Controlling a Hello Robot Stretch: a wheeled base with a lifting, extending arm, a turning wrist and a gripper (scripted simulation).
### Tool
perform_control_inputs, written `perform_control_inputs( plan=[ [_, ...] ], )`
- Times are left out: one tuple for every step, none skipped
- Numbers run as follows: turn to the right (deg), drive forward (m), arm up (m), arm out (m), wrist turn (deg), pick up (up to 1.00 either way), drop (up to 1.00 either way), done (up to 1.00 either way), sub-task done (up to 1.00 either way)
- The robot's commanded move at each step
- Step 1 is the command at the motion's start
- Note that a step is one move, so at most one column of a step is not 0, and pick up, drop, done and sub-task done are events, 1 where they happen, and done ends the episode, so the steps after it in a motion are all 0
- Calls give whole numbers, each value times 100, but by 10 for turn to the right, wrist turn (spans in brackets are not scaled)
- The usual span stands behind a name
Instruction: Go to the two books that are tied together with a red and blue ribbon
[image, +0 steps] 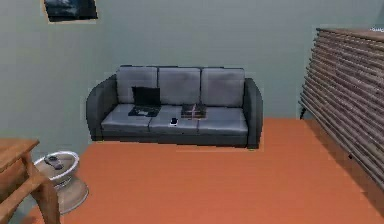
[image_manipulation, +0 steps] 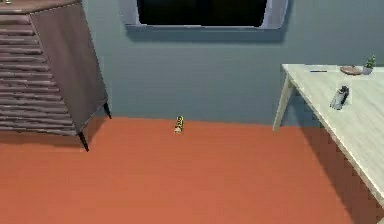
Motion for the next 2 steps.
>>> perform_control_inputs(
  plan=[
    [0,100,0,0,0,0,0,0,0],
    [-30,0,0,0,0,0,0,0,0]
  ],
)
